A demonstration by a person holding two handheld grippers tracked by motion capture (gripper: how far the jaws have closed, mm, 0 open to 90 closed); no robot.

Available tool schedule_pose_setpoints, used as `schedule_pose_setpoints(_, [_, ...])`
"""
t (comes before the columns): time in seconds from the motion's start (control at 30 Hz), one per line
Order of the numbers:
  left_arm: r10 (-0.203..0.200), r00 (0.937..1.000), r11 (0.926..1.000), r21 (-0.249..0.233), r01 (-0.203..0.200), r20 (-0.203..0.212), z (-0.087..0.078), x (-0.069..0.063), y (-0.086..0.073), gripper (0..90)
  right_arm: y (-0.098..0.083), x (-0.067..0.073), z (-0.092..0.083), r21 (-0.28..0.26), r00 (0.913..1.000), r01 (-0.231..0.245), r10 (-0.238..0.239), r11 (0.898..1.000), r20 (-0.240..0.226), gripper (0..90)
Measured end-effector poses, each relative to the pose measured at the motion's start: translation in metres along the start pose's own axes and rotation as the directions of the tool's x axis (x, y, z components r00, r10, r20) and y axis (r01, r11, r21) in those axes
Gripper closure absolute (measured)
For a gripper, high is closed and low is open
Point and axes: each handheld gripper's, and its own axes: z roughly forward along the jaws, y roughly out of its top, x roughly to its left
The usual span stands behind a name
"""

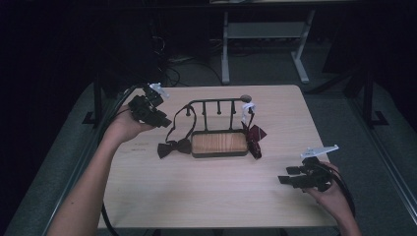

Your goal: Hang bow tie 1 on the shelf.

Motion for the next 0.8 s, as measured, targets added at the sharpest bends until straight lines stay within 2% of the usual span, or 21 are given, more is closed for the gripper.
schedule_pose_setpoints(0.5, [0.010,0.9999,0.9995,-0.030,-0.010,0.012,0.003,-0.015,-0.028,61.0,-0.001,-0.001,-0.001,0.000,1.0000,-0.002,0.002,1.000,0.005,40.9])
schedule_pose_setpoints(0.8, [-0.007,0.9999,0.9985,-0.054,0.008,0.015,0.006,-0.024,-0.051,58.6,-0.001,-0.002,-0.001,-0.003,1.0000,-0.002,0.002,1.000,0.005,40.8])
